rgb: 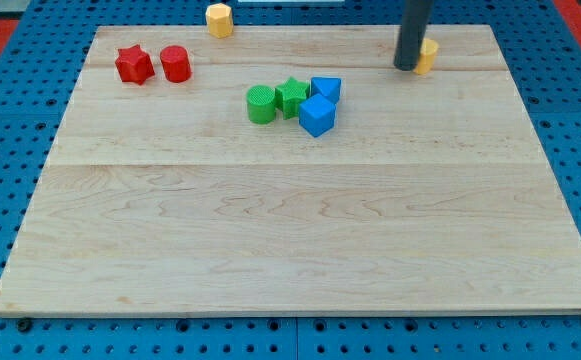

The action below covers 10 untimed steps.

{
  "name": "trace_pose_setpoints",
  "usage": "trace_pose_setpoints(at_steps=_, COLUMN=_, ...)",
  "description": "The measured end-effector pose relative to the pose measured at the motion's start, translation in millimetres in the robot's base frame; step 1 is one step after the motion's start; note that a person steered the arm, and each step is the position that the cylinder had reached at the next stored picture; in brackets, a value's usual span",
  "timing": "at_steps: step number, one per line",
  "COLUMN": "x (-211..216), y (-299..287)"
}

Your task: Push the hexagon towards red circle

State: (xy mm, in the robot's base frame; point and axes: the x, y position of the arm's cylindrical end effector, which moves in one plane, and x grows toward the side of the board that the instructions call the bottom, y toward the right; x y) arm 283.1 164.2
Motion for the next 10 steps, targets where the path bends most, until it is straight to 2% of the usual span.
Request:
trace_pose_setpoints(at_steps=1, x=-7, y=39)
trace_pose_setpoints(at_steps=2, x=-5, y=29)
trace_pose_setpoints(at_steps=3, x=4, y=-47)
trace_pose_setpoints(at_steps=4, x=-11, y=-147)
trace_pose_setpoints(at_steps=5, x=12, y=-219)
trace_pose_setpoints(at_steps=7, x=13, y=-233)
trace_pose_setpoints(at_steps=8, x=59, y=-277)
trace_pose_setpoints(at_steps=9, x=106, y=-281)
trace_pose_setpoints(at_steps=10, x=106, y=-222)
